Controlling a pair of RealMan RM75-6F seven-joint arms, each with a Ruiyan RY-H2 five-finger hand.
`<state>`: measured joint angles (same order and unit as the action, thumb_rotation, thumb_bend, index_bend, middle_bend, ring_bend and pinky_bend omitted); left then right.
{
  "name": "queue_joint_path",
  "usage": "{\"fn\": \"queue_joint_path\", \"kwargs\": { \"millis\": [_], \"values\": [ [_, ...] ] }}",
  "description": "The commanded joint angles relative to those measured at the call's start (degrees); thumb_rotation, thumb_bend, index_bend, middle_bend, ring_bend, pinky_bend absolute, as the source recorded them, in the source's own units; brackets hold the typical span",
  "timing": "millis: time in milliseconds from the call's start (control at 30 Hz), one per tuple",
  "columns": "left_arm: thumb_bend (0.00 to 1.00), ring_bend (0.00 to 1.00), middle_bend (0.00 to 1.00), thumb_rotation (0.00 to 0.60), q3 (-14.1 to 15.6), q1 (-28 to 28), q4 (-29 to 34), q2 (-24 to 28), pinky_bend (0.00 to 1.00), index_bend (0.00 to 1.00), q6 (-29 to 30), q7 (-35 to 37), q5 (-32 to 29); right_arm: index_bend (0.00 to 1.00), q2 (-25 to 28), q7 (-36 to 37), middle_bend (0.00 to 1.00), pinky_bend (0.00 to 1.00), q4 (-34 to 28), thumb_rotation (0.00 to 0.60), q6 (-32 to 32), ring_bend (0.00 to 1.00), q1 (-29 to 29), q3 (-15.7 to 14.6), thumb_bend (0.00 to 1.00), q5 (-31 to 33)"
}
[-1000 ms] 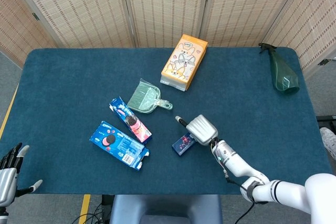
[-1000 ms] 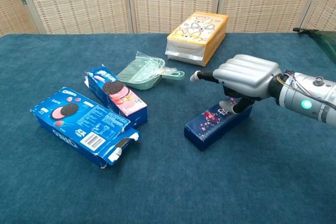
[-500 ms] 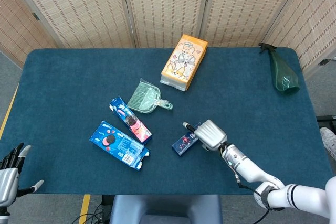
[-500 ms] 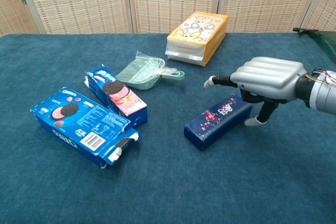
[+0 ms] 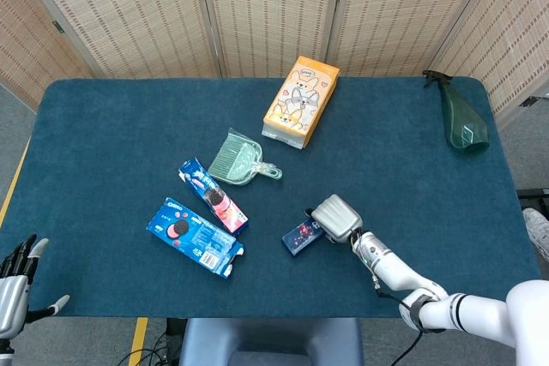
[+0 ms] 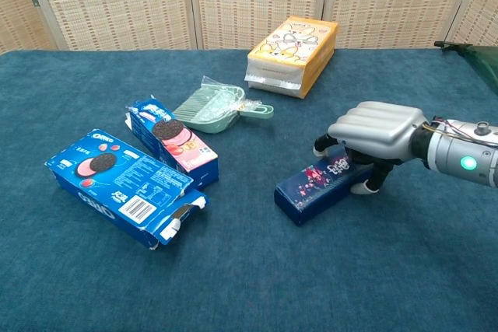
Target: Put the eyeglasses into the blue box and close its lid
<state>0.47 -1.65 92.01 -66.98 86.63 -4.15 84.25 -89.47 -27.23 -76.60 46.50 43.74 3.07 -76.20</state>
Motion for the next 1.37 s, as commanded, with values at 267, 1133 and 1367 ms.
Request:
{"fn": "queue_joint_path", "kwargs": {
  "millis": [267, 1133, 1367],
  "values": [
    [0.13, 0.00, 0.00, 0.600, -0.23, 0.27, -0.13, -0.13, 0.16, 0.00, -0.10, 0.04, 0.15, 0.14, 1.05, 2.13, 1.00, 1.00, -0.44, 0.600, 1.86, 1.00, -0.94, 0.01, 0.25, -0.02],
    [0.13, 0.00, 0.00, 0.600, -2.26, 2.98, 0.93, -2.69, 0.16, 0.00, 0.37, -4.09, 1.93, 0.02, 22.63, 10.97, 0.33, 0.53, -13.59, 0.600, 36.00, 0.34, -25.75, -3.80, 0.25, -4.14],
    [0.13, 0.00, 0.00, 0.600, -2.67, 3.47, 2.07, -3.64, 0.16, 0.00, 1.19, -5.85, 2.71, 0.07, 25.46, 14.77, 0.34, 0.51, -14.45, 0.600, 41.09, 0.34, -32.16, -5.45, 0.25, -5.14]
  ]
}}
